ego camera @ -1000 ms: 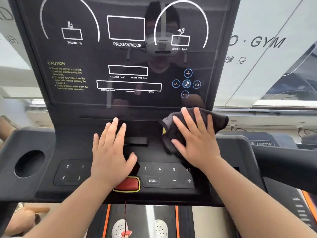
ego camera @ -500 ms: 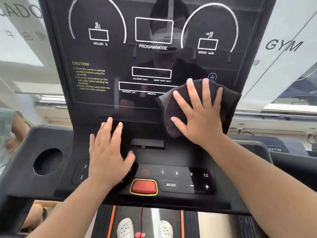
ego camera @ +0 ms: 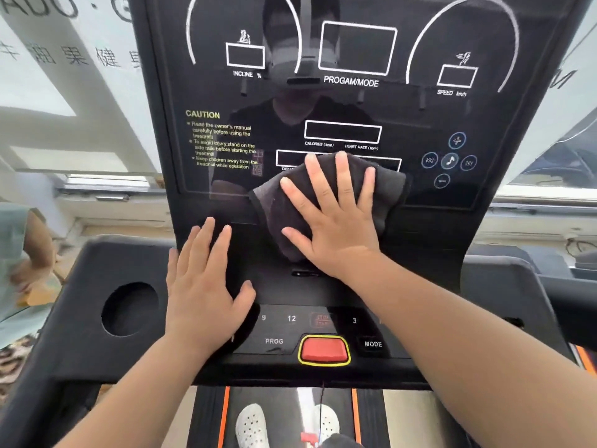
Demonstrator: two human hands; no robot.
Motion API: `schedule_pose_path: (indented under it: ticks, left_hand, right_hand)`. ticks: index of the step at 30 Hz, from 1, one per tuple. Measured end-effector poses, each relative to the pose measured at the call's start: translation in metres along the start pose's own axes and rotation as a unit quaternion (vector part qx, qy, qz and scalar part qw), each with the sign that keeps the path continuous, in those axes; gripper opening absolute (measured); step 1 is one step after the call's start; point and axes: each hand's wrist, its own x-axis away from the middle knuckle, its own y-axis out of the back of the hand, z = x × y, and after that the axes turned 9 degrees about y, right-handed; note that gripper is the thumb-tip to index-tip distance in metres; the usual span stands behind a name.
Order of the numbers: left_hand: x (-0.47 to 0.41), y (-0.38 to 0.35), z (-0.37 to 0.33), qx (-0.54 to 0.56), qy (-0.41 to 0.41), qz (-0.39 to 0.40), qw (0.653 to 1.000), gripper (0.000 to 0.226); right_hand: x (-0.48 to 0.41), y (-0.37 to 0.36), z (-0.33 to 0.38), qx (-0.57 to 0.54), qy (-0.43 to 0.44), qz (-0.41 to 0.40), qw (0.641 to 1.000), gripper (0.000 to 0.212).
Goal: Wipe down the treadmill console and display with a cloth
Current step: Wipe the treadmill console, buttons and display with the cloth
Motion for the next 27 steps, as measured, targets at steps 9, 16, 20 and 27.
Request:
schedule_pose_path:
  ticks: [9, 16, 20, 27]
  left_hand:
    - [0.001, 0.022, 0.057, -0.009, 0.06, 0.005, 0.998, 0.085]
    - [0.024, 0.026, 0.093, -0.007, 0.103, 0.037, 0.994, 0.085]
    - [0.029, 0.028, 0.098, 0.018, 0.083, 0.048, 0.995, 0.081]
    - [0.039, 0.016, 0.084, 0.085, 0.022, 0.034, 0.996, 0.071]
  right_hand:
    - [-0.058, 0.007, 0.094, -0.033, 0.042, 0.017, 0.998, 0.081]
    - [-0.027, -0.008, 0.149, -0.082, 0.088, 0.126, 0.985, 0.074]
    - [-0.006, -0.01, 0.172, -0.198, 0.067, 0.184, 0.96, 0.073]
    - [0.036, 0.022, 0.176, -0.288, 0.096, 0.308, 0.901, 0.082]
